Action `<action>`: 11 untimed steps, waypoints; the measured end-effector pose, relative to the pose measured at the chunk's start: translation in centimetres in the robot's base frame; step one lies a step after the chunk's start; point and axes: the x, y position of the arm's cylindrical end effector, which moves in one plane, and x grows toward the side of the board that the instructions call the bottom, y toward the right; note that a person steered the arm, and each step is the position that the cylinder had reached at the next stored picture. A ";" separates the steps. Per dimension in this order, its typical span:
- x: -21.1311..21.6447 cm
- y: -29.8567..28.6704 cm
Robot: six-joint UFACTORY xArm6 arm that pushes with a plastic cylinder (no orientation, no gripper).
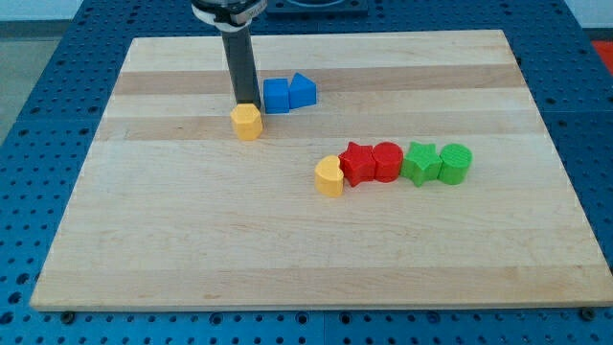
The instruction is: Place the hexagon vertical to the cube
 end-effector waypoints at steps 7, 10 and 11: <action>3.5 -1.9; 7.3 1.6; 8.0 1.8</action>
